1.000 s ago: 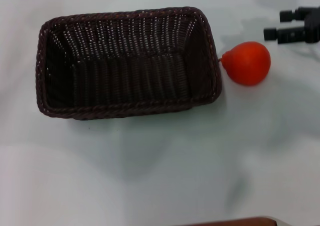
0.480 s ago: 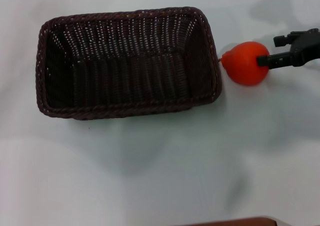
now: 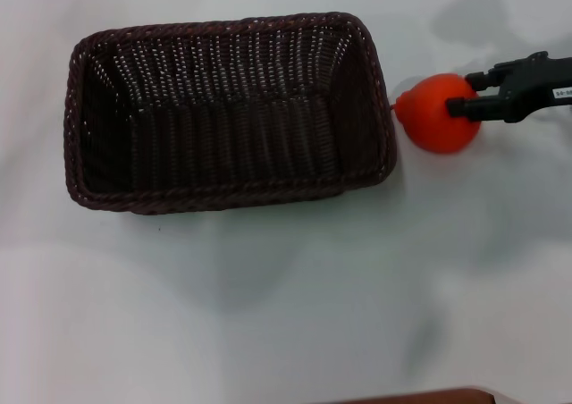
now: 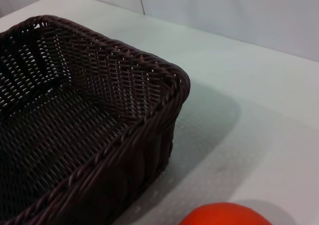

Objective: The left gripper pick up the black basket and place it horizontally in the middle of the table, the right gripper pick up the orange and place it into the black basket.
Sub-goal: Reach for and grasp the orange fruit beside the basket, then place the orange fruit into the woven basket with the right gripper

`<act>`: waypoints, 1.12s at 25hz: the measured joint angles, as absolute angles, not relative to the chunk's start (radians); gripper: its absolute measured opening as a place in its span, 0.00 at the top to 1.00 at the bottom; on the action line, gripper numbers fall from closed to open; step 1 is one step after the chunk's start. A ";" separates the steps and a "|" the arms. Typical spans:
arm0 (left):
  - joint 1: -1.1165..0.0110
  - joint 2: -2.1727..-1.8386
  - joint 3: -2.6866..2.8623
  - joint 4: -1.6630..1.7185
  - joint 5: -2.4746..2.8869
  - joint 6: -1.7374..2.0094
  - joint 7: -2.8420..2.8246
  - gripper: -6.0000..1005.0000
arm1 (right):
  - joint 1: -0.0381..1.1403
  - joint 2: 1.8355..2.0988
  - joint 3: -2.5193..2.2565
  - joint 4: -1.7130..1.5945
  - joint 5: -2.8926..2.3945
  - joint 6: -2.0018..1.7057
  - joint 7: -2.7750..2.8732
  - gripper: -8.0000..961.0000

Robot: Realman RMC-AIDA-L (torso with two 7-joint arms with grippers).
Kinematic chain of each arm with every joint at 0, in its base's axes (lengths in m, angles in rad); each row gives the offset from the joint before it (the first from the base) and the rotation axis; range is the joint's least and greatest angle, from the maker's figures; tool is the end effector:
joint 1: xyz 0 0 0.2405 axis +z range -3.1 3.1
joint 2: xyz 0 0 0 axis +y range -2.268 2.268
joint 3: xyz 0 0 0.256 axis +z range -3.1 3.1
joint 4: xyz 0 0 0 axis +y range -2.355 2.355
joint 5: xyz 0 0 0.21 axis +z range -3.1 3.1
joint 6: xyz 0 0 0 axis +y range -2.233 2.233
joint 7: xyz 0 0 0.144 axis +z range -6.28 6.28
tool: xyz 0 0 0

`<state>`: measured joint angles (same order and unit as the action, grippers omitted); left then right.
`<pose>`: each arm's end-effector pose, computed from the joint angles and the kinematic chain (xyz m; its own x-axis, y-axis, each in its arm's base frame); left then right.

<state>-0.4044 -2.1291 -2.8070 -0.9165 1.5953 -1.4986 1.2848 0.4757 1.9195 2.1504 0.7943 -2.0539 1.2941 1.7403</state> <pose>-0.2872 0.3321 0.1307 0.1948 0.2082 0.9585 0.8627 -0.5013 -0.0664 0.3075 0.3589 0.0495 -0.8095 0.5387 0.2333 0.5866 0.7276 0.3556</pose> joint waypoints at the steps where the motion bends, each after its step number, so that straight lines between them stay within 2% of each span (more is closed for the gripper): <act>1: -0.405 -2.129 -2.807 -0.916 1.595 -1.499 1.284 0.12 | 0.478 1.921 2.150 0.793 -2.057 1.292 1.740 0.19; 4: -0.405 -2.128 -2.807 -0.916 1.595 -1.499 1.284 0.12 | 0.484 1.923 2.149 0.790 -2.069 1.291 1.740 0.24; 10: -0.411 -2.128 -2.807 -0.916 1.595 -1.499 1.284 0.12 | 0.491 1.926 2.163 0.780 -2.072 1.278 1.728 0.49; 12: -0.411 -2.128 -2.807 -0.916 1.595 -1.499 1.284 0.12 | 0.489 1.930 2.200 0.780 -2.063 1.274 1.720 0.74; 21: -0.405 -2.128 -2.806 -0.916 1.595 -1.507 1.283 0.12 | 0.460 1.964 2.488 0.781 -1.786 1.345 1.576 0.84; 28: -0.399 -2.130 -2.806 -0.916 1.595 -1.514 1.274 0.12 | 0.485 2.020 2.484 0.754 -1.471 1.562 1.436 0.88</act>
<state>-0.3993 -2.1302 -2.8056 -0.9158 1.5954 -1.5139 1.2744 0.4850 2.0198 2.4844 0.7544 -1.4707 1.5621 1.4356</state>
